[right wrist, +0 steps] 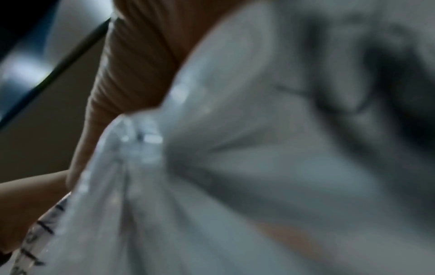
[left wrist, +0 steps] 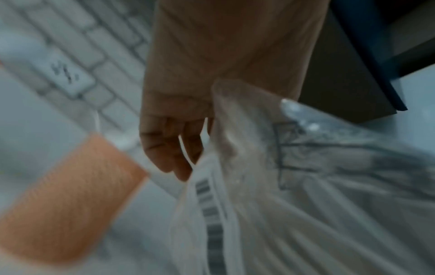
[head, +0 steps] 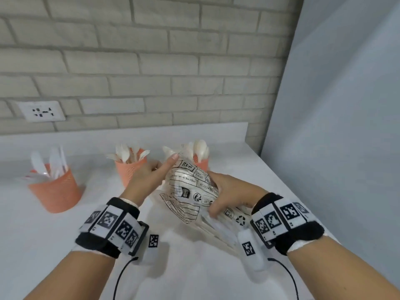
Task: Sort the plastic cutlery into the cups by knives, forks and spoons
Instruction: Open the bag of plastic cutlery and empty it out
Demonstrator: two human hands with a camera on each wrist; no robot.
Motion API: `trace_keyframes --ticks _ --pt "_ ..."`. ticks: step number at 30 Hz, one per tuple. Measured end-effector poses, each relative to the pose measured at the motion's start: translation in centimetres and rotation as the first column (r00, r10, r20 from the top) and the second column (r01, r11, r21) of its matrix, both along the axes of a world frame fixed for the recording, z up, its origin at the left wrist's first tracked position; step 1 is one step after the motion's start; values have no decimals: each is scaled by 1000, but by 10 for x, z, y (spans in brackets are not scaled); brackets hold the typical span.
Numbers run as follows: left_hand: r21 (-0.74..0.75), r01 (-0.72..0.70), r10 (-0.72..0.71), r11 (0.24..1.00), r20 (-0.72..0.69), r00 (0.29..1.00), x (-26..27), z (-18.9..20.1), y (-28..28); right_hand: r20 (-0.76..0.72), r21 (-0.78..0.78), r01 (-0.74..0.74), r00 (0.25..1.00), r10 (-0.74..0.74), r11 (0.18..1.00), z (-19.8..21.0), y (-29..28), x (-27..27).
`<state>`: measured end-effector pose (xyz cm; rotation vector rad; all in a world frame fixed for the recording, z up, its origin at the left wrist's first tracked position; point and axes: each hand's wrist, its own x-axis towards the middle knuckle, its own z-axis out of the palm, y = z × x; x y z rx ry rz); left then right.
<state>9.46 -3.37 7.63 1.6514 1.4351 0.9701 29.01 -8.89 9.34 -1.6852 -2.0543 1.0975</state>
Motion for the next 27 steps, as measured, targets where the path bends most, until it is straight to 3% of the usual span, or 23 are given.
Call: trace_keyframes --ticks 3,5,9,15,19,23,25,27 --pt "100 -102 114 990 -117 987 -53 11 -2 92 90 -128 989 119 988 2 13 -50" --pt "71 -144 154 987 -161 975 -85 12 -2 144 134 -202 973 183 970 -3 21 -78" --pt "-24 -216 213 976 -77 974 -139 -2 -1 243 199 -350 922 300 915 -14 33 -127" --pt "-62 -239 245 969 140 959 -180 -23 -4 -70 72 -205 975 210 976 -8 50 -157" --pt "-12 -140 134 990 395 909 -189 -11 -5 56 32 -237 970 235 971 -1 59 -165" --pt "43 -12 -12 999 525 851 -190 11 -10 -4 95 -206 978 208 974 10 57 -164" --pt "-6 14 -9 1000 514 858 -190 22 -9 7 117 -208 978 208 971 20 57 -161" --pt "3 15 -15 1000 361 932 -192 26 -4 19 150 -229 973 229 962 32 59 -157"
